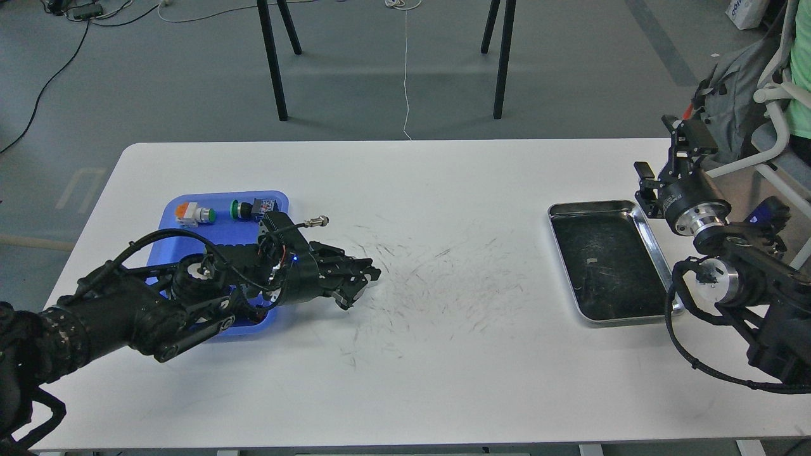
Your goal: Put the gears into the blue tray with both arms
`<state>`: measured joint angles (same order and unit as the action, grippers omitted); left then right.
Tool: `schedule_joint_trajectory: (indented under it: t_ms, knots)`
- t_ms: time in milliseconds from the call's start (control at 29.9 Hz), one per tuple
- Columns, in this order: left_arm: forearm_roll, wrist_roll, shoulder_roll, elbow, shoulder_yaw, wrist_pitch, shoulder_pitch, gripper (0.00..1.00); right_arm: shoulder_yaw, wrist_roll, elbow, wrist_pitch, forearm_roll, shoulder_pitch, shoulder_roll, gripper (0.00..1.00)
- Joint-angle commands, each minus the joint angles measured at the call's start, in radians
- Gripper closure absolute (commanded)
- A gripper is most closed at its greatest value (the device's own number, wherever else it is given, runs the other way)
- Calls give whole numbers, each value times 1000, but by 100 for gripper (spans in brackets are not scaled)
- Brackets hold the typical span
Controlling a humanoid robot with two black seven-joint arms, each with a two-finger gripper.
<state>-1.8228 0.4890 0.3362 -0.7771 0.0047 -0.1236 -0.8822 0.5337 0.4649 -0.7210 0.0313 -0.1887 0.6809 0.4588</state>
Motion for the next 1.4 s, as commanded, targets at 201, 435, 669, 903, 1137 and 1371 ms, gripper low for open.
schedule_joint_trajectory:
  t_ms: [201, 435, 669, 903, 1137, 1371]
  knots:
    - [53, 0, 115, -1, -3, 4, -66, 83, 0, 0, 0, -1, 0, 6, -5, 4]
    - [178, 0, 248, -25, 11, -2, -47, 83, -1, 0, 0, -5, 0, 9, -3, 4]
    - [184, 0, 342, -37, 11, -1, -8, 83, -3, 0, -2, -5, -2, 12, -3, 4]
    - [188, 0, 366, -31, 6, -7, 66, 83, -3, 0, -2, -5, -29, 11, -5, 4]
    - [212, 0, 374, -24, 5, -7, 95, 83, -3, 0, -2, -5, -31, 11, -5, 4]
    - [211, 0, 396, -5, 14, -5, 106, 82, -3, 0, -3, -5, -32, 12, -5, 4]
